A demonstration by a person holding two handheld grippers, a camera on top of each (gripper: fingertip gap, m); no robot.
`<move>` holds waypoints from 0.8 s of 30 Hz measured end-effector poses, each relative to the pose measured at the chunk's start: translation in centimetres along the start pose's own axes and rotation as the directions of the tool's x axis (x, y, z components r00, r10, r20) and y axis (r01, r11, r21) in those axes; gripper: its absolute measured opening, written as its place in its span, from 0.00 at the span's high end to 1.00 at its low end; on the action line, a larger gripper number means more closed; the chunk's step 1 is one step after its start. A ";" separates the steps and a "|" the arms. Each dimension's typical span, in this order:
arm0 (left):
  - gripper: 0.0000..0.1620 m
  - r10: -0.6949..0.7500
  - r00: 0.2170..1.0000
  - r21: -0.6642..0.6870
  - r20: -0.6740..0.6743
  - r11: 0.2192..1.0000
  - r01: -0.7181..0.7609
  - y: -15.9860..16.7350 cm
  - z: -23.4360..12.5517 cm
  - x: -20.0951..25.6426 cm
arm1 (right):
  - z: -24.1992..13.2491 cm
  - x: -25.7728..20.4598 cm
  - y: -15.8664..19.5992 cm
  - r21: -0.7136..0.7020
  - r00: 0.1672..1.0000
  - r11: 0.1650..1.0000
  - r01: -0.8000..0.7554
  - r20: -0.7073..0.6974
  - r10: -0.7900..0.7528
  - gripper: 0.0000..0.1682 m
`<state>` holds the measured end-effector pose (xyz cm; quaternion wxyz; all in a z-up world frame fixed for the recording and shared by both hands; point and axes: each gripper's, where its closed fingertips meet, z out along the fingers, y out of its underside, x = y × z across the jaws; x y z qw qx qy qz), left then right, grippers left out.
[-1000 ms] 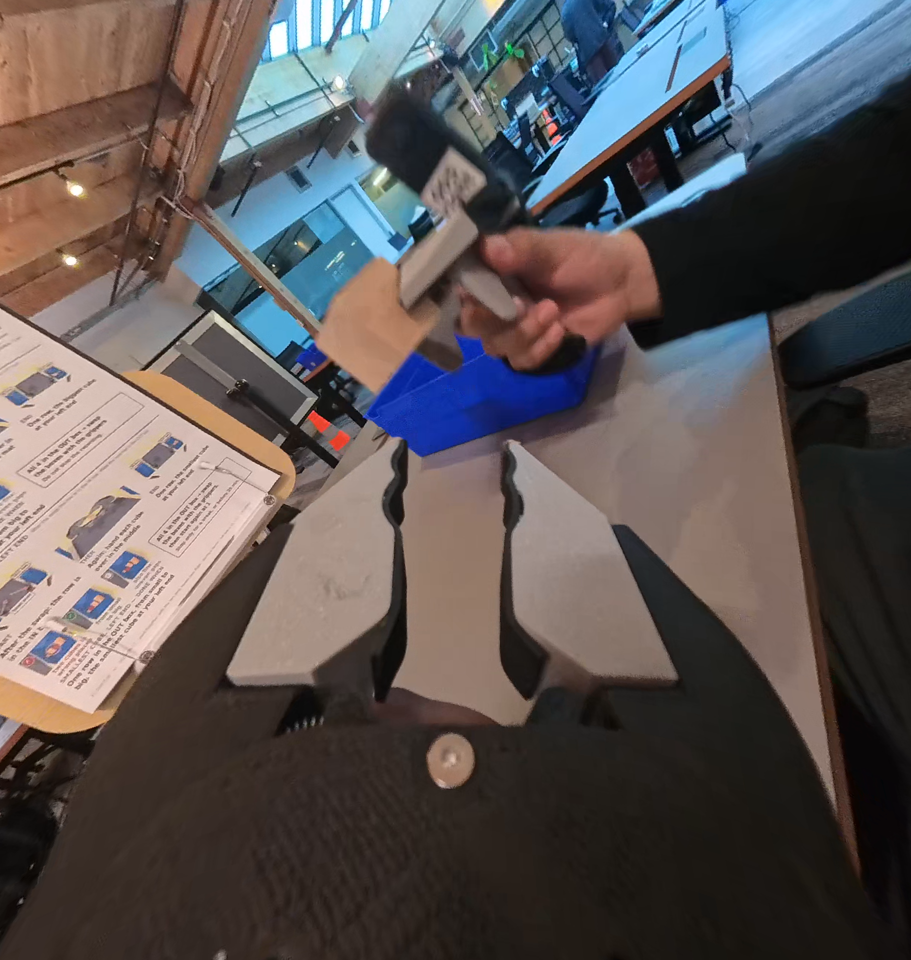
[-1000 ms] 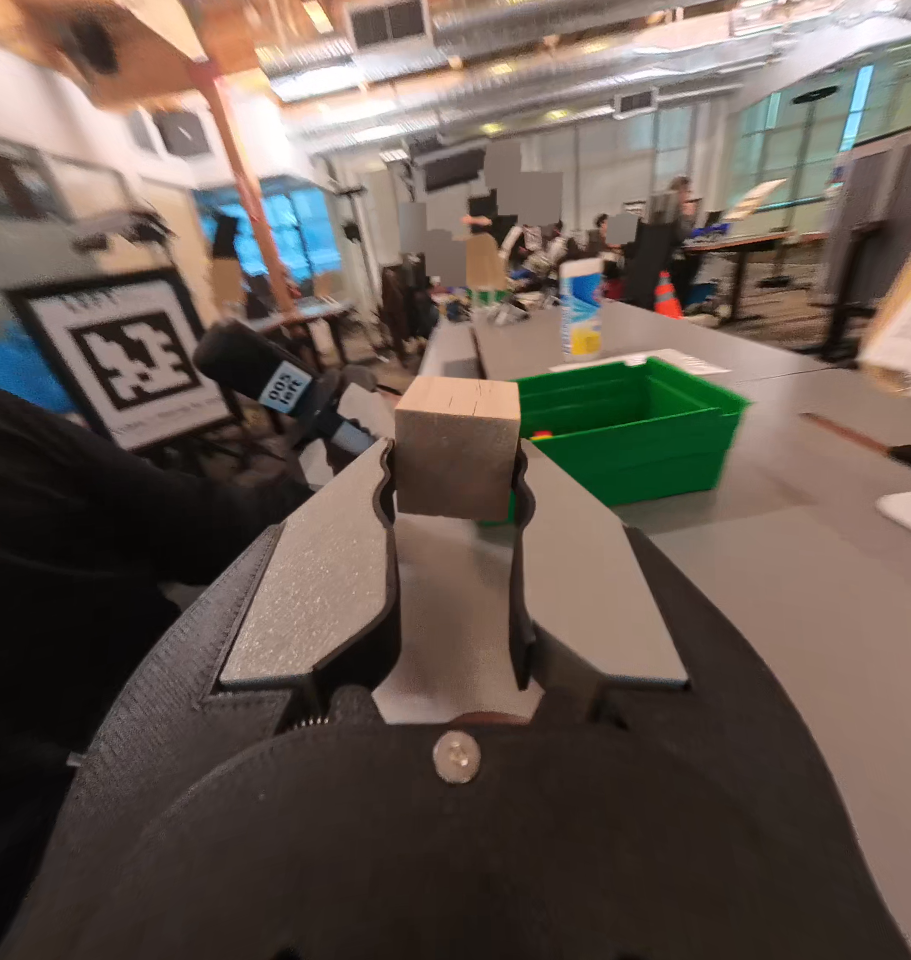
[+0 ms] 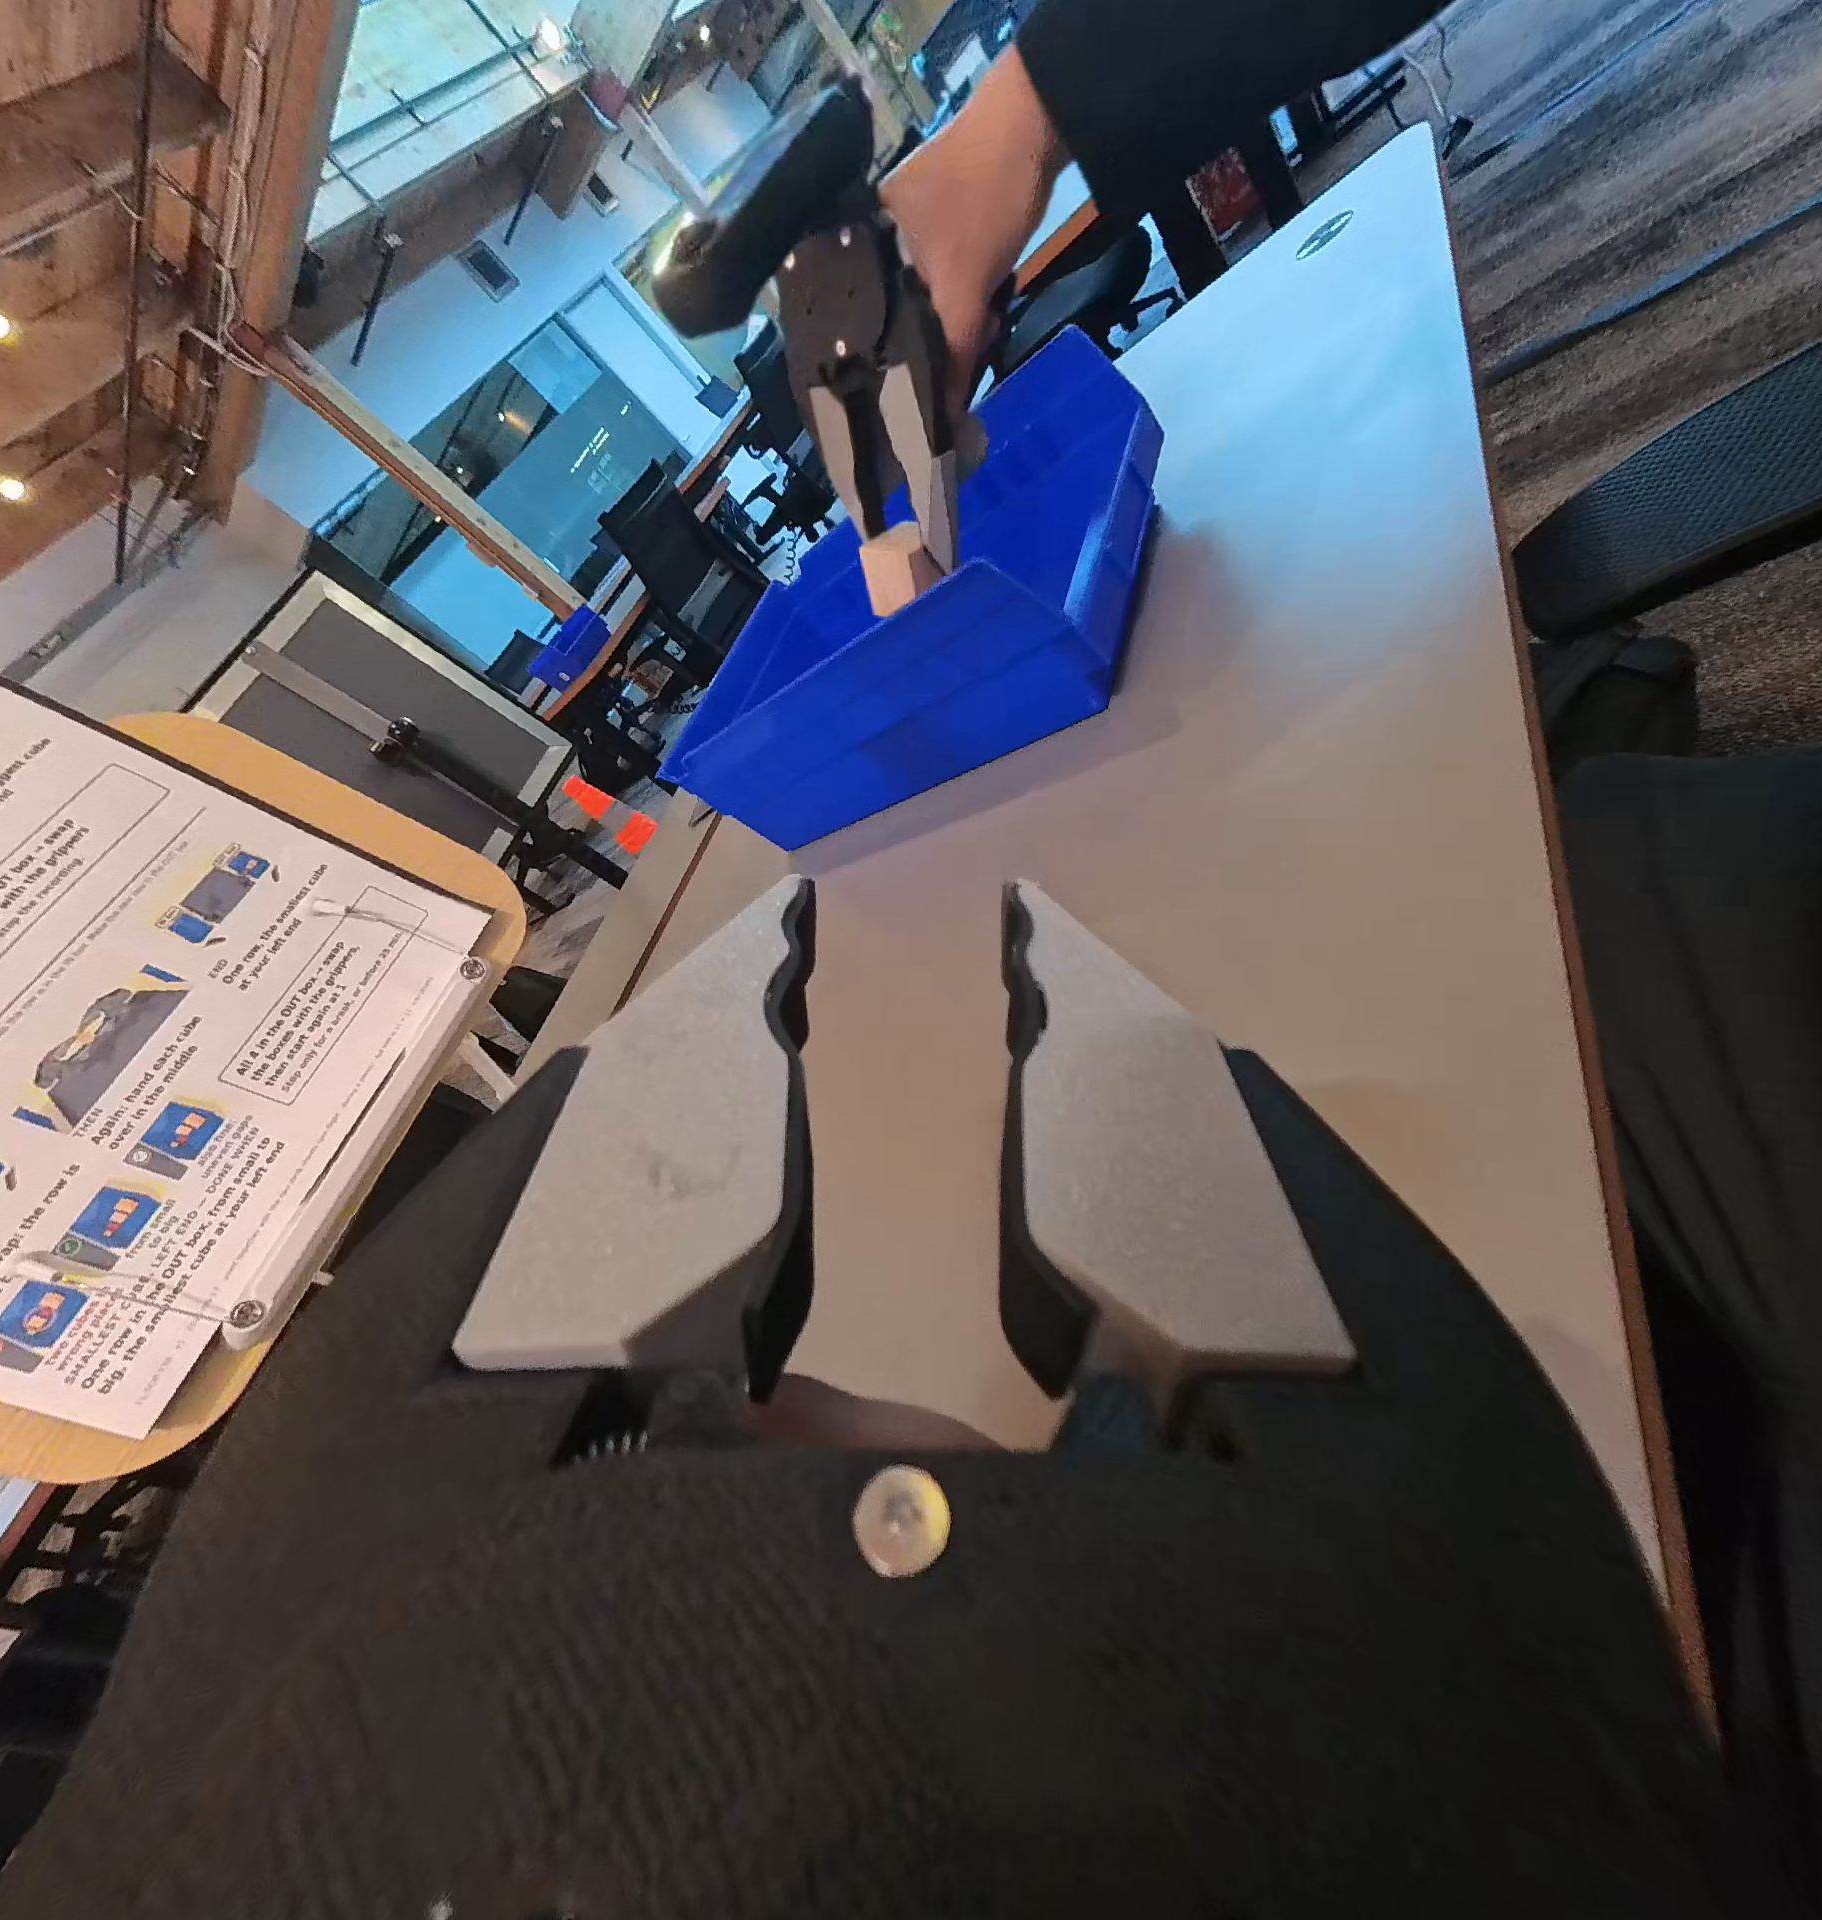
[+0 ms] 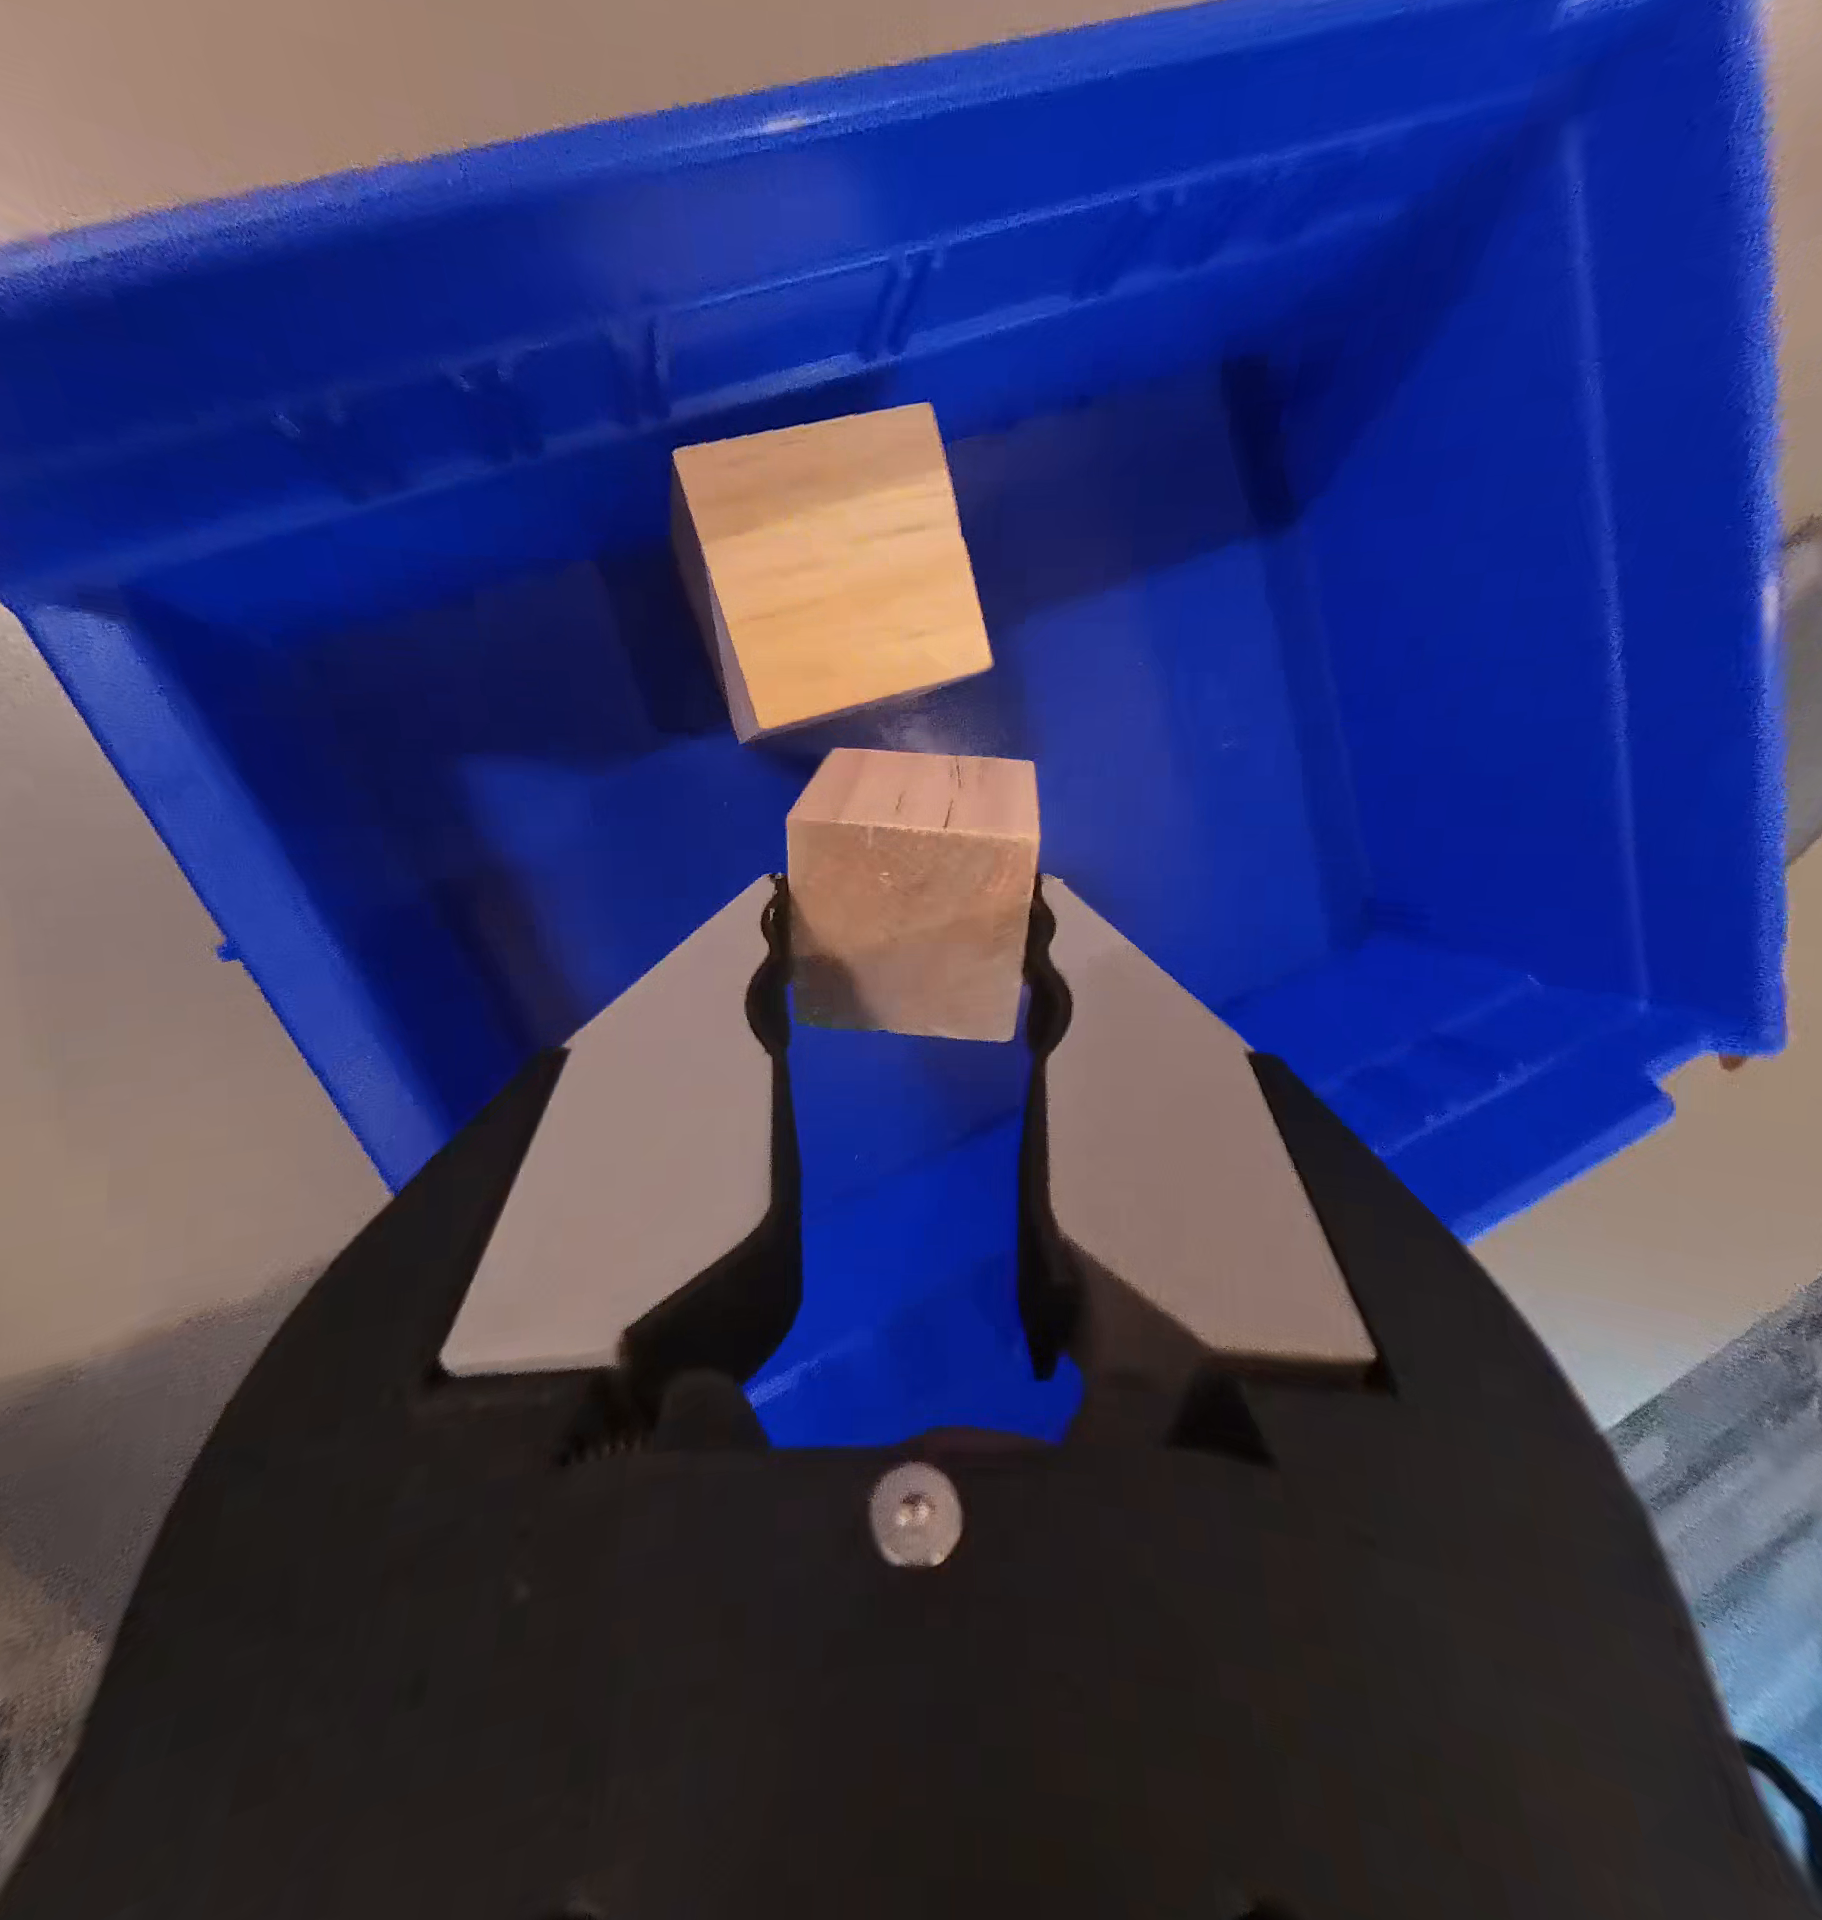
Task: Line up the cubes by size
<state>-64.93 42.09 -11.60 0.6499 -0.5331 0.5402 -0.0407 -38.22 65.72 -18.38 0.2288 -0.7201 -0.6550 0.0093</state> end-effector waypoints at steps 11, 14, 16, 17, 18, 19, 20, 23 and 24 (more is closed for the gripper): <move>0.80 -0.025 1.000 -0.004 0.003 1.000 0.025 1.3 -0.8 -0.6 | 3.4 -0.9 0.5 -0.190 0.965 0.950 0.246 0.142 -0.222 0.75; 0.80 -0.028 1.000 -0.012 -0.003 1.000 0.028 1.6 -0.6 -0.5 | 3.8 -1.2 0.8 -0.226 0.956 0.937 0.266 0.184 -0.227 0.74; 0.79 -0.025 1.000 -0.015 -0.010 1.000 0.025 1.7 -0.5 -0.3 | 4.1 -1.4 0.9 -0.242 0.952 0.932 0.269 0.214 -0.220 0.75; 0.80 -0.022 1.000 -0.016 -0.014 1.000 0.022 1.7 -0.4 -0.2 | 4.2 -1.4 1.0 -0.249 0.951 0.930 0.269 0.223 -0.215 0.75; 0.80 -0.022 1.000 -0.018 -0.017 1.000 0.021 1.7 -0.4 -0.1 | 4.3 -1.4 1.2 -0.257 0.951 0.930 0.263 0.234 -0.204 0.75; 0.80 -0.022 1.000 -0.019 -0.020 1.000 0.022 1.7 -0.4 -0.1 | 4.4 -1.4 1.3 -0.265 0.951 0.931 0.251 0.246 -0.186 0.75; 0.80 -0.022 1.000 -0.019 -0.021 1.000 0.022 1.7 -0.4 0.0 | 4.5 -1.4 1.4 -0.268 0.952 0.934 0.236 0.259 -0.166 0.75; 0.80 -0.021 0.999 -0.020 -0.025 1.000 0.020 1.8 -0.4 0.1 | 4.8 -1.5 1.5 -0.252 0.950 0.946 0.205 0.282 -0.131 0.74; 0.80 -0.019 1.000 -0.018 -0.025 1.000 0.019 1.7 -0.5 0.1 | 4.9 -1.4 1.4 -0.241 0.951 0.951 0.193 0.283 -0.121 0.74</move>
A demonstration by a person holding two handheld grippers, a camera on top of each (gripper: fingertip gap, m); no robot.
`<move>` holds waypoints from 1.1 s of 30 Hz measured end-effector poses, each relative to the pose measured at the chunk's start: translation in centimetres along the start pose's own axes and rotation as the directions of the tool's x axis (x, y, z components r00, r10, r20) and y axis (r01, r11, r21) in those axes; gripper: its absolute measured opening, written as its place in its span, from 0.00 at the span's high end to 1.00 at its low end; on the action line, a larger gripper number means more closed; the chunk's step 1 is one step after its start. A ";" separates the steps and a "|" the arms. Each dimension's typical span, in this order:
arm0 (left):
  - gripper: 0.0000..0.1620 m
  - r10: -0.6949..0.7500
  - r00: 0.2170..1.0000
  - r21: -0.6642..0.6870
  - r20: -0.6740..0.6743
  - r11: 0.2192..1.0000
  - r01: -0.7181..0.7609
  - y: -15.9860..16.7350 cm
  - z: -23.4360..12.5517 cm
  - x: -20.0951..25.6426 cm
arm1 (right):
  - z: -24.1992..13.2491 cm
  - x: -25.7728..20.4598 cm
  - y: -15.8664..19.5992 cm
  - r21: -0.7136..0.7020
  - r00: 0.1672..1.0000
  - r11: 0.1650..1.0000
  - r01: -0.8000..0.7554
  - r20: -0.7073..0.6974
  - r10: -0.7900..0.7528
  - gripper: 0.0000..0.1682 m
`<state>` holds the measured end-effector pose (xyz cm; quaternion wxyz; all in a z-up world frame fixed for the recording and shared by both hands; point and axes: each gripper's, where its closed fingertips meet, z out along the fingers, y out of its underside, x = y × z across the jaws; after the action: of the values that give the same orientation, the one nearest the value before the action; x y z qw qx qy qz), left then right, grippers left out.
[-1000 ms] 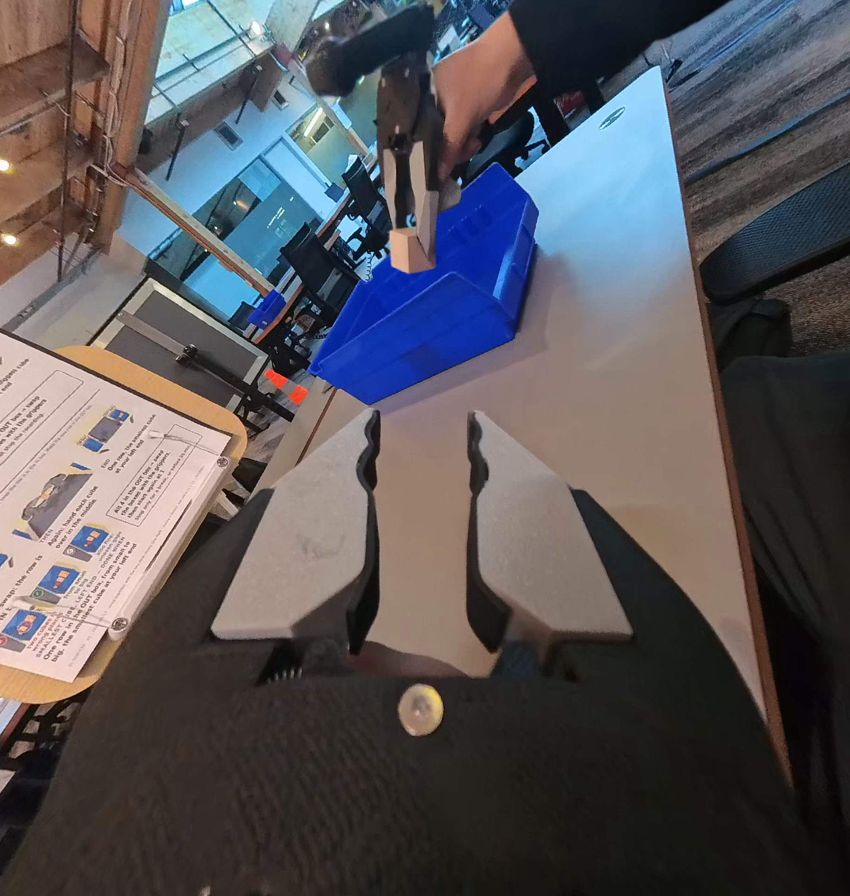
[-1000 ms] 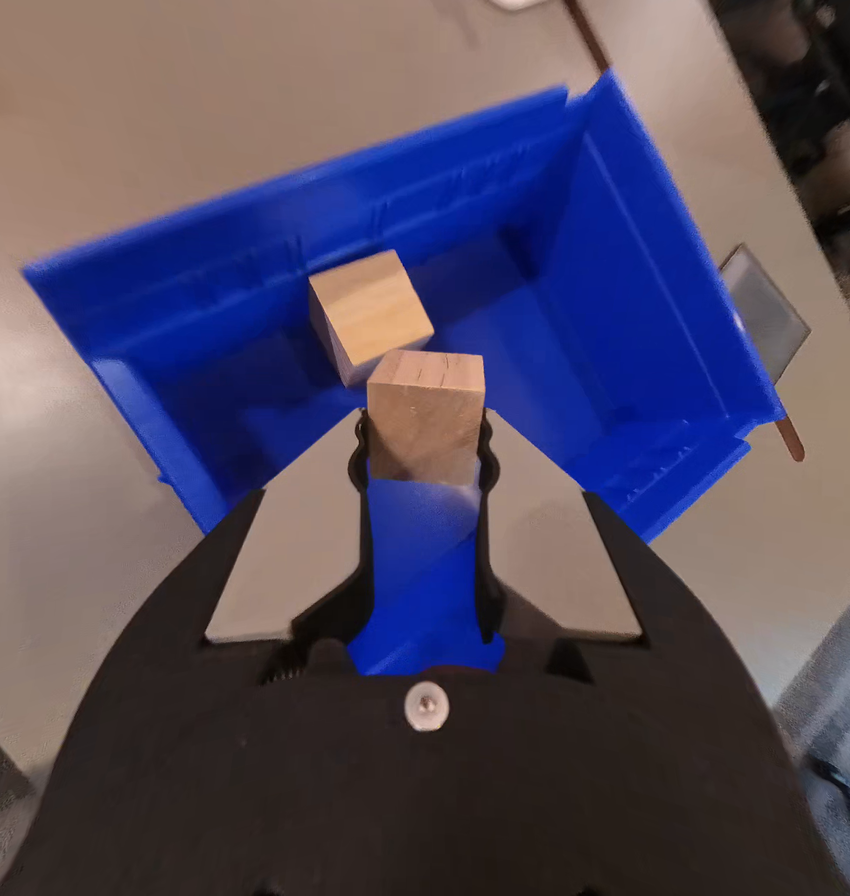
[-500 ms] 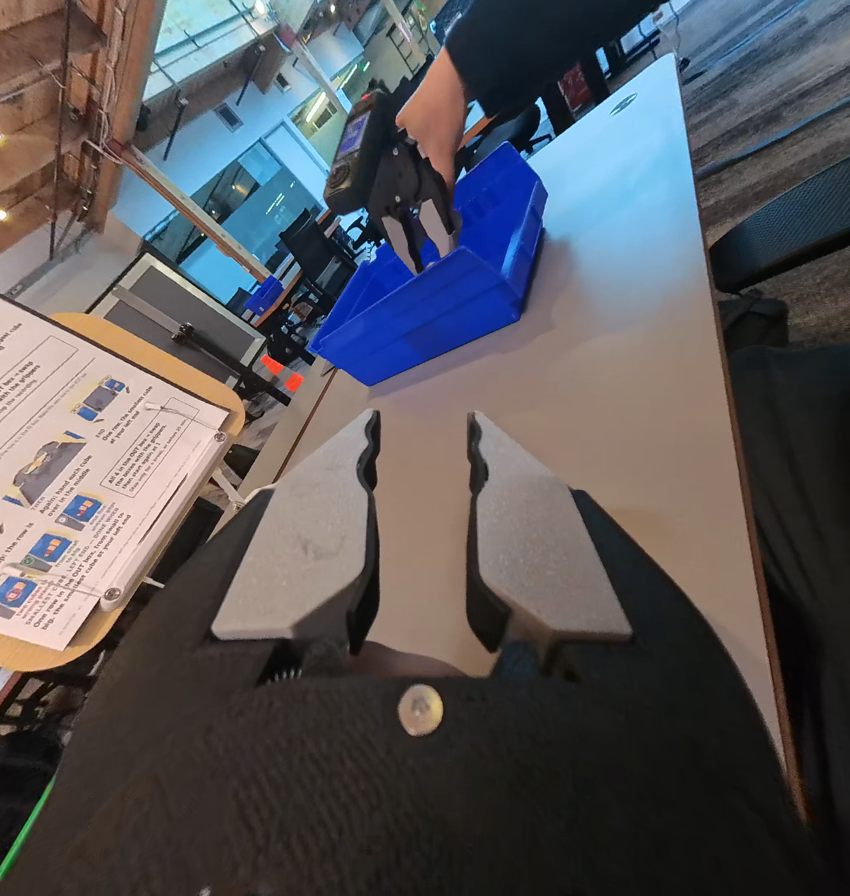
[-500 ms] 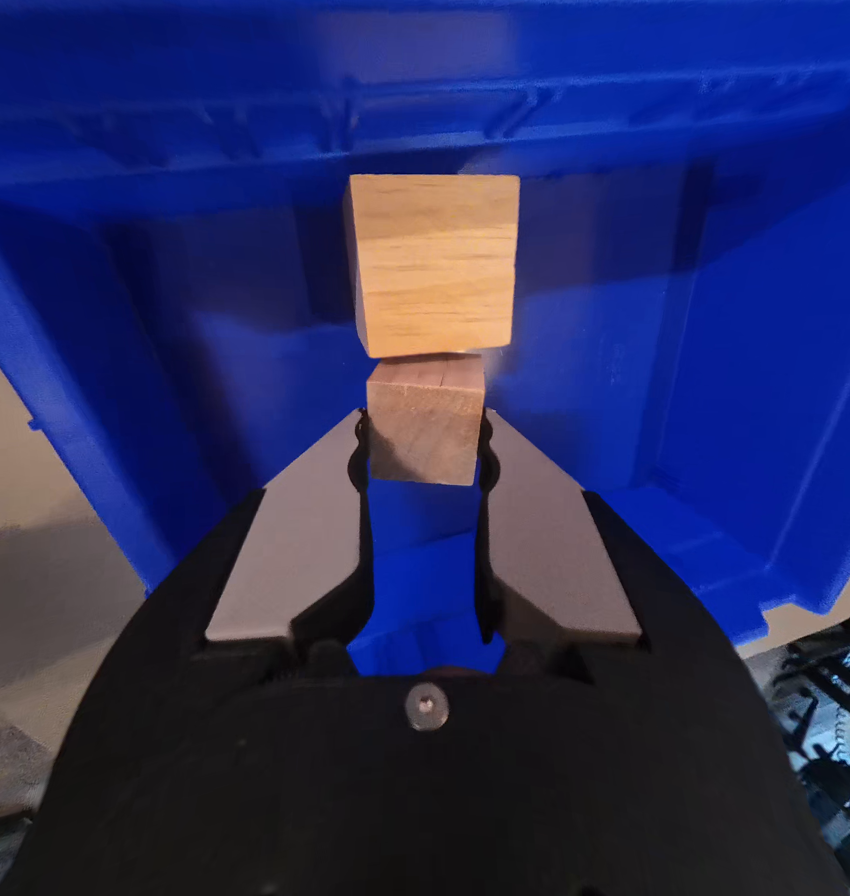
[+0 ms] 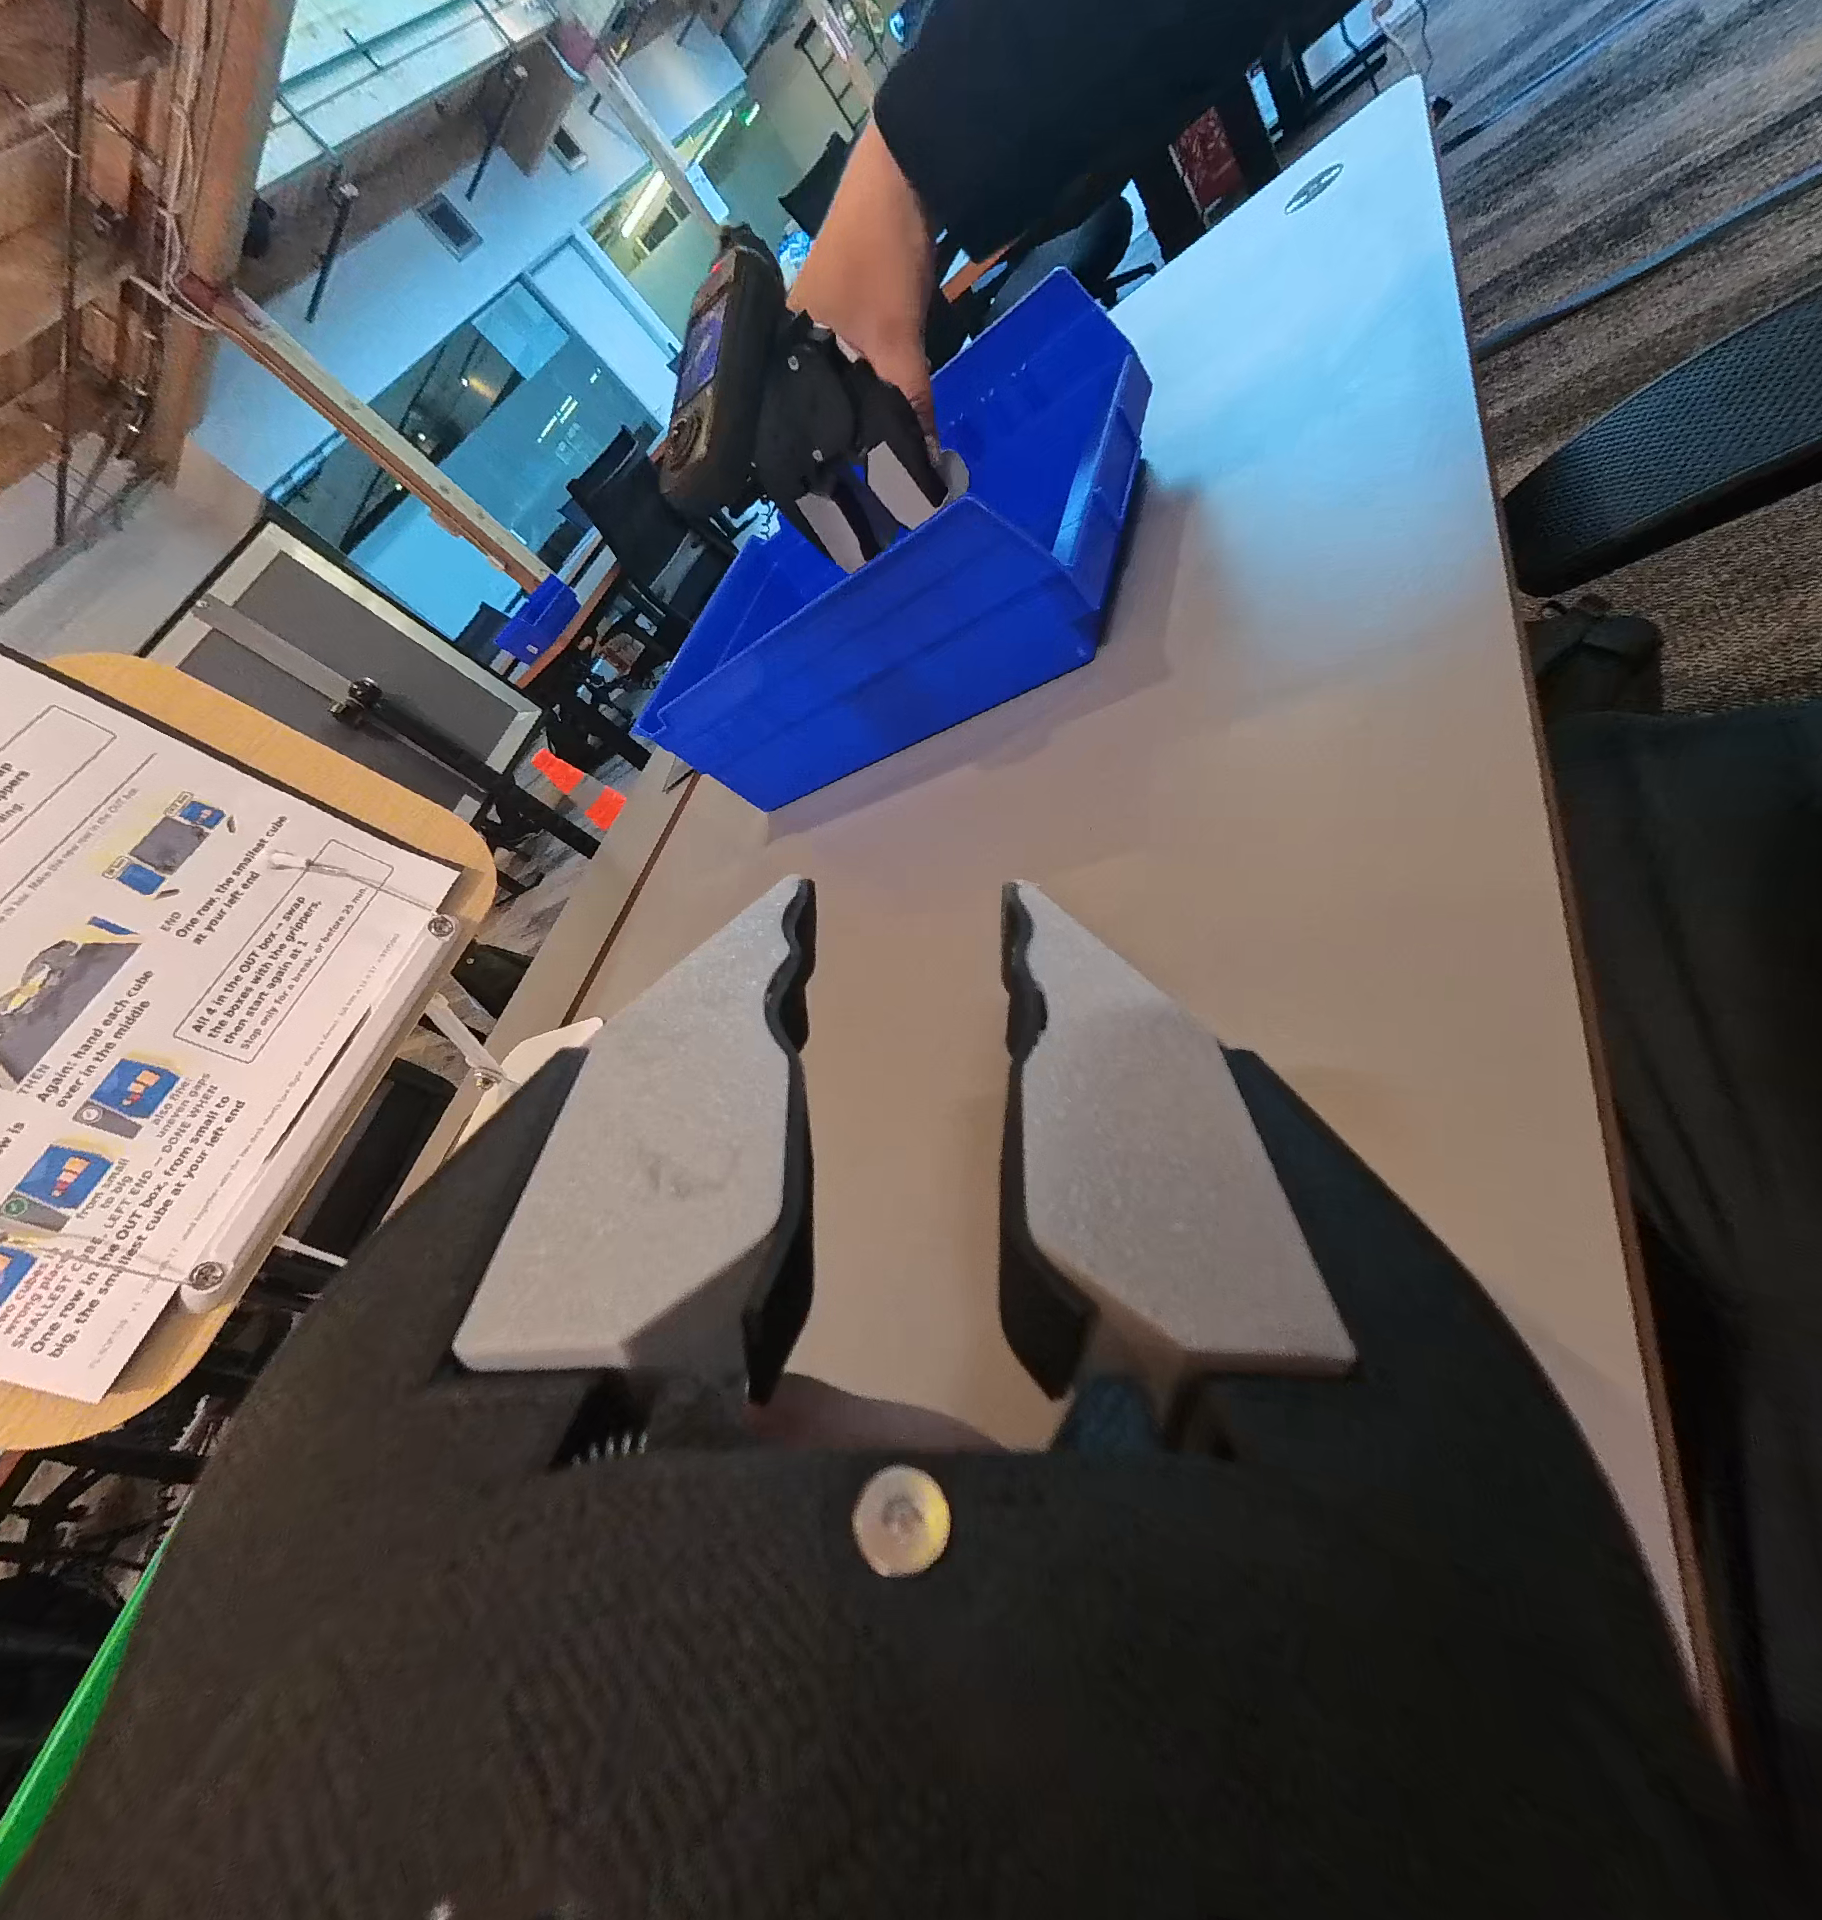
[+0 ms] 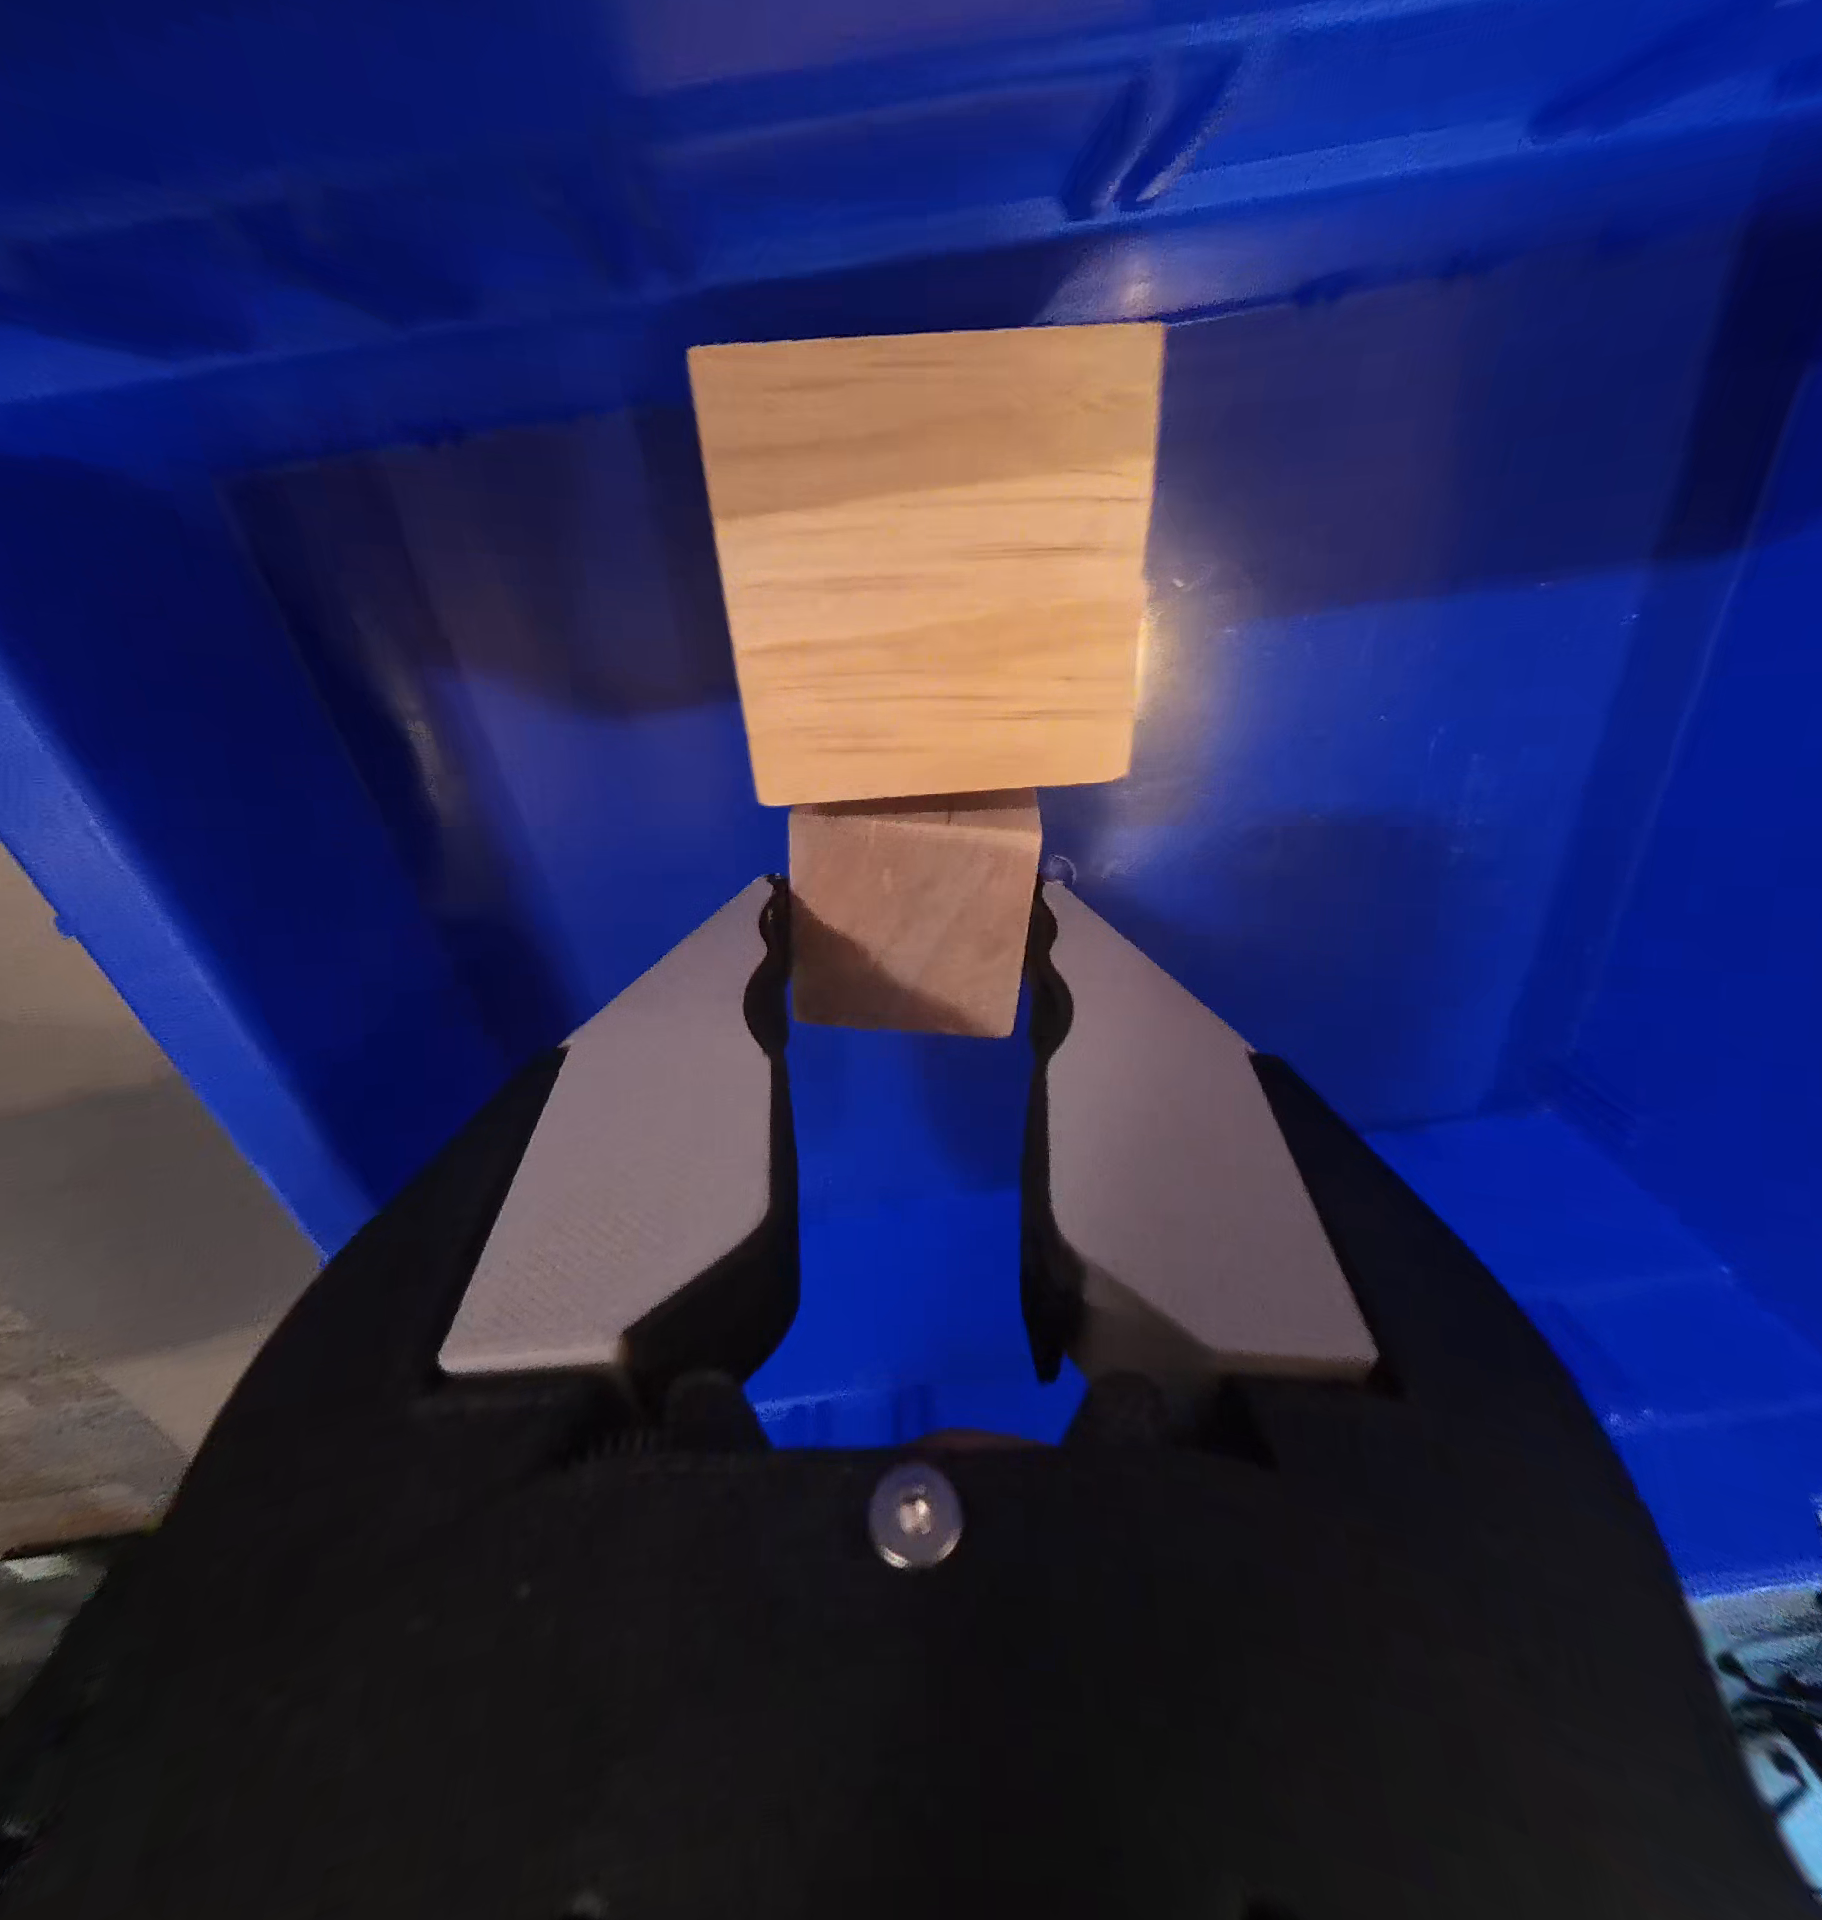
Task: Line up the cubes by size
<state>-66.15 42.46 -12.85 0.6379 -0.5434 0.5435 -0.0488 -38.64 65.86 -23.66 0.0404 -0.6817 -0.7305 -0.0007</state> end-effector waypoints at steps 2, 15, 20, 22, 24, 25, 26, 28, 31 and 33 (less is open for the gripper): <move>0.80 0.001 1.000 0.005 -0.003 1.000 -0.001 -0.1 -0.1 0.0 | -0.2 0.4 -0.1 0.026 1.000 1.000 -0.016 -0.012 0.016 0.72; 0.80 -0.041 0.998 -0.003 -0.046 0.999 0.041 0.2 -0.2 0.6 | -10.5 0.0 -6.1 0.464 0.970 0.886 -0.022 -0.206 0.132 0.70; 0.80 -0.059 0.996 0.009 -0.073 0.998 0.060 0.1 0.3 1.2 | -18.2 -5.6 -16.7 0.844 0.955 0.535 -0.018 -0.144 0.260 0.69; 0.80 -0.049 0.996 0.002 -0.075 0.999 0.050 0.1 0.4 1.4 | -19.0 -9.0 -20.9 0.917 0.972 0.394 -0.066 -0.030 0.232 0.65; 0.80 -0.026 0.997 -0.009 -0.069 1.000 0.025 0.1 0.5 1.5 | -17.8 -11.3 -24.4 0.943 0.980 0.318 -0.100 0.039 0.194 0.64; 0.80 -0.012 0.998 -0.012 -0.059 1.000 0.012 0.0 0.4 1.5 | -16.5 -11.8 -25.9 0.946 0.980 0.306 -0.110 0.052 0.193 0.63; 0.80 -0.004 0.999 -0.014 -0.049 1.000 0.004 0.0 0.4 1.4 | -14.8 -12.0 -27.3 0.944 0.980 0.309 -0.114 0.056 0.192 0.62; 0.80 -0.004 0.999 -0.014 -0.045 1.000 0.004 -0.1 0.1 1.4 | -11.1 -11.4 -29.5 0.939 0.975 0.325 -0.114 0.043 0.220 0.62; 0.80 -0.004 0.999 -0.012 -0.036 1.000 0.003 0.0 -0.4 1.2 | -7.1 -10.6 -31.3 0.949 0.973 0.297 -0.103 0.035 0.227 0.67; 0.80 -0.002 1.000 -0.014 -0.029 1.000 0.002 0.2 -0.6 0.9 | -6.2 -11.2 -31.6 0.924 0.979 0.359 -0.130 0.061 0.197 0.61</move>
<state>-66.33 41.62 -13.44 0.6261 -0.5475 0.5525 -0.0537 -68.98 52.18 -16.49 0.4352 -0.6116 -0.5334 0.3900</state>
